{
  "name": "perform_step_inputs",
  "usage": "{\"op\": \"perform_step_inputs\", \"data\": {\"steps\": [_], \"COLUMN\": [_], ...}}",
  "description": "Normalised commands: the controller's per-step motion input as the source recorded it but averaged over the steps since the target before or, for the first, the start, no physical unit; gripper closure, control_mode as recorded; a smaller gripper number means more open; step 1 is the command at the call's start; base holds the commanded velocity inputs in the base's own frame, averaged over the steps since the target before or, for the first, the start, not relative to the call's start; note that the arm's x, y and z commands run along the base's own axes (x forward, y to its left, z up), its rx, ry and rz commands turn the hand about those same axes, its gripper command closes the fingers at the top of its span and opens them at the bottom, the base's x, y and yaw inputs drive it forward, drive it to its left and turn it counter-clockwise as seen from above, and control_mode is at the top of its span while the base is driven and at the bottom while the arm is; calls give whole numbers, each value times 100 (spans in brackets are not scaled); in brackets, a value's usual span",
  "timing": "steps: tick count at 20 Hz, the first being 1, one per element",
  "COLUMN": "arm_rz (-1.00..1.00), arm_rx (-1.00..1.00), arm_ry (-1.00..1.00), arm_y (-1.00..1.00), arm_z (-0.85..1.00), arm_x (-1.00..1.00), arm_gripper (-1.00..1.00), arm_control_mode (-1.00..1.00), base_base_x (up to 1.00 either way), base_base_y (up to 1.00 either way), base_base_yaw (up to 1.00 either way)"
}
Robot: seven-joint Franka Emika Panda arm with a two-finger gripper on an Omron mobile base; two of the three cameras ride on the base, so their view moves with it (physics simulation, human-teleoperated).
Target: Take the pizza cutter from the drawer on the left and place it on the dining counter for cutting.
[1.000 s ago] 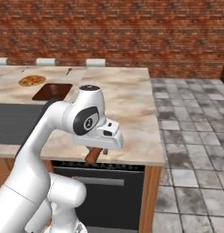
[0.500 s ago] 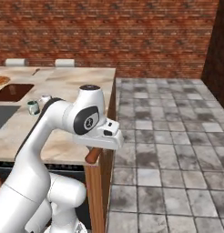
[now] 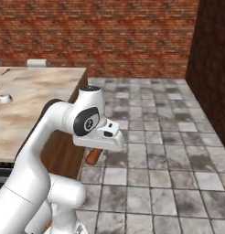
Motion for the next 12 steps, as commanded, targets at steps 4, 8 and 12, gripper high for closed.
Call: {"op": "perform_step_inputs", "data": {"steps": [4,8,12], "arm_rz": [0,0,0], "arm_rx": [0,0,0], "arm_ry": [0,0,0], "arm_y": [0,0,0], "arm_z": [0,0,0], "arm_x": [0,0,0], "arm_gripper": [100,100,100], "arm_control_mode": [100,100,100], "base_base_x": [53,69,65], "base_base_y": [-100,-100,-99], "base_base_yaw": [9,33,45]}}
